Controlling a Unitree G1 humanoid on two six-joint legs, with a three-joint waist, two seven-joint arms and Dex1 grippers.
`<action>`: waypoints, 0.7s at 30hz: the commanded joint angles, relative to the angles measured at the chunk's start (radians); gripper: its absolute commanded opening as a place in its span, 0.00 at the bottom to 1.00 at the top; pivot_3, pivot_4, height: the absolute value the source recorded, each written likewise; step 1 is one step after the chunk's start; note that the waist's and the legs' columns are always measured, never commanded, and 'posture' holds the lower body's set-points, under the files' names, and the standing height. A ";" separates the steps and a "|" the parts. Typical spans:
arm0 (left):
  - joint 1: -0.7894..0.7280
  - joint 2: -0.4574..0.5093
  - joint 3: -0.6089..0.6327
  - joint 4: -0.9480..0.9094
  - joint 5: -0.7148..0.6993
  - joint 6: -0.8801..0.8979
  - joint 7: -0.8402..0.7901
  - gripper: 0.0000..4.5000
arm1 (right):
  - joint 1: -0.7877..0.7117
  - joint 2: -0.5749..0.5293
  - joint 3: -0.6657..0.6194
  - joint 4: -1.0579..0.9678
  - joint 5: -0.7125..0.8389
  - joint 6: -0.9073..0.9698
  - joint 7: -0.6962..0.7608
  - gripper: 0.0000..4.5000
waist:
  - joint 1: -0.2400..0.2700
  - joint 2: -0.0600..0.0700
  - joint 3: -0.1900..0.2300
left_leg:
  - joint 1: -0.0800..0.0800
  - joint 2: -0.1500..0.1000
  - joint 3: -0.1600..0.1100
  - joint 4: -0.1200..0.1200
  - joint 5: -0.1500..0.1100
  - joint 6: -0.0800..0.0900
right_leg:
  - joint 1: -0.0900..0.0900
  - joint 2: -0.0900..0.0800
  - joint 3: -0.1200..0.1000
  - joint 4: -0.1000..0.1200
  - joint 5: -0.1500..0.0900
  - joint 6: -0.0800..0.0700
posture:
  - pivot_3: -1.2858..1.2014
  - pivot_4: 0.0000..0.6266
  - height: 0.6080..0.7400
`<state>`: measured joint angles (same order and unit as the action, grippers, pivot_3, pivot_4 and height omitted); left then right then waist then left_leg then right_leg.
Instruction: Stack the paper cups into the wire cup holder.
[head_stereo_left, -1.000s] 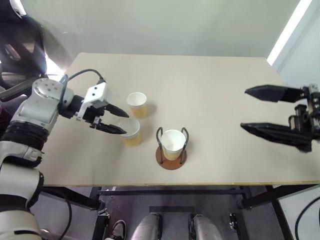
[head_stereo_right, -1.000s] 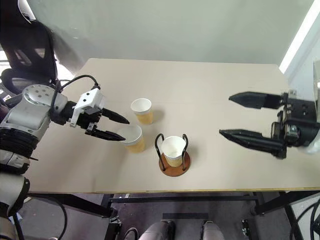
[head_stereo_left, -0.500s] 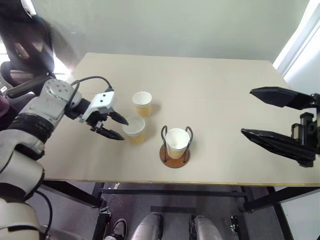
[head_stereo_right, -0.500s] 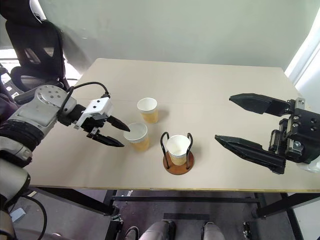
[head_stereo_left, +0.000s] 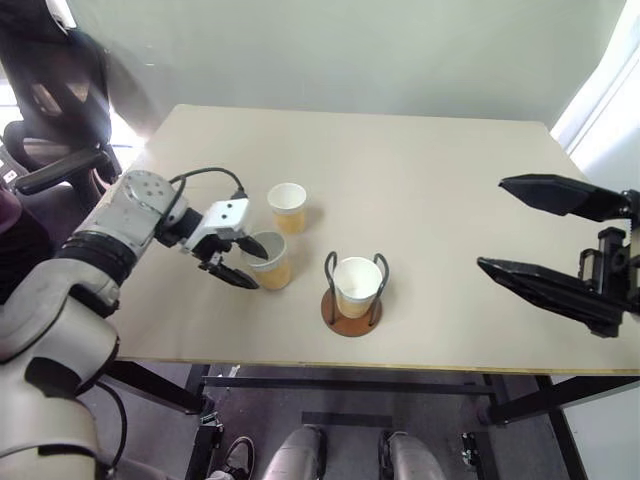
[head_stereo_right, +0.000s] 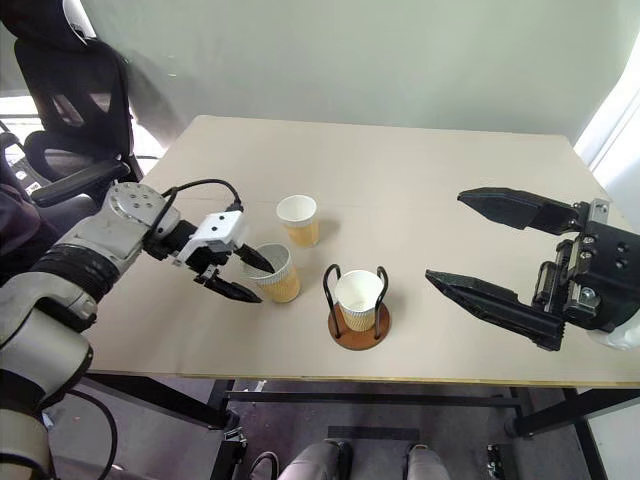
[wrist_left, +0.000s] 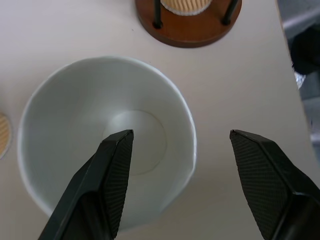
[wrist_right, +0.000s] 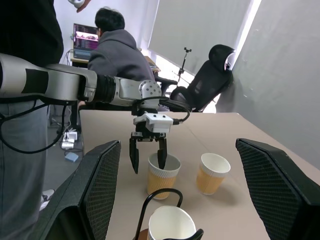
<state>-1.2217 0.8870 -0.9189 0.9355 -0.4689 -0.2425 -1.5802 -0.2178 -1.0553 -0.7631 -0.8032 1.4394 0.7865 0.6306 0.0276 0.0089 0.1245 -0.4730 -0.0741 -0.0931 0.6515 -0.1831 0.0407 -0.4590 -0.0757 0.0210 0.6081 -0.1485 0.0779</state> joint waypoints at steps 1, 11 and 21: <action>-0.040 -0.030 0.030 0.044 0.039 -0.048 -0.034 0.74 | 0.010 -0.024 -0.014 -0.011 0.020 -0.036 -0.020 0.84 | 0.000 0.000 0.000 | 0.000 0.000 0.000 0.000 0.000 0.000 | 0.000 0.000 0.000 0.000 0.000 0.001 | 0.52 0.24 1.00; -0.090 -0.072 0.079 0.115 0.101 -0.087 -0.034 0.04 | 0.069 -0.052 -0.056 -0.025 0.063 -0.050 -0.044 0.85 | 0.000 0.000 0.000 | 0.000 0.000 0.000 0.003 0.000 0.001 | 0.001 0.000 0.000 0.000 0.000 0.004 | 0.52 0.24 1.00; -0.301 0.066 -0.094 -0.192 -0.330 0.123 -0.034 0.01 | 0.198 -0.064 -0.192 -0.056 0.093 -0.034 -0.047 0.85 | 0.005 -0.001 0.000 | -0.006 0.000 0.000 0.008 -0.005 0.004 | 0.000 0.000 -0.001 -0.001 0.001 0.002 | 0.52 0.24 1.00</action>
<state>-1.4602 0.9373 -1.0139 0.8035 -0.6975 -0.1536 -1.5841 -0.0222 -1.1113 -0.9008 -0.8467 1.5239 0.7614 0.5951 0.0325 0.0082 0.1249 -0.4801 -0.0742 -0.0939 0.6616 -0.1893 0.0450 -0.4594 -0.0756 0.0199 0.6066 -0.1477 0.0798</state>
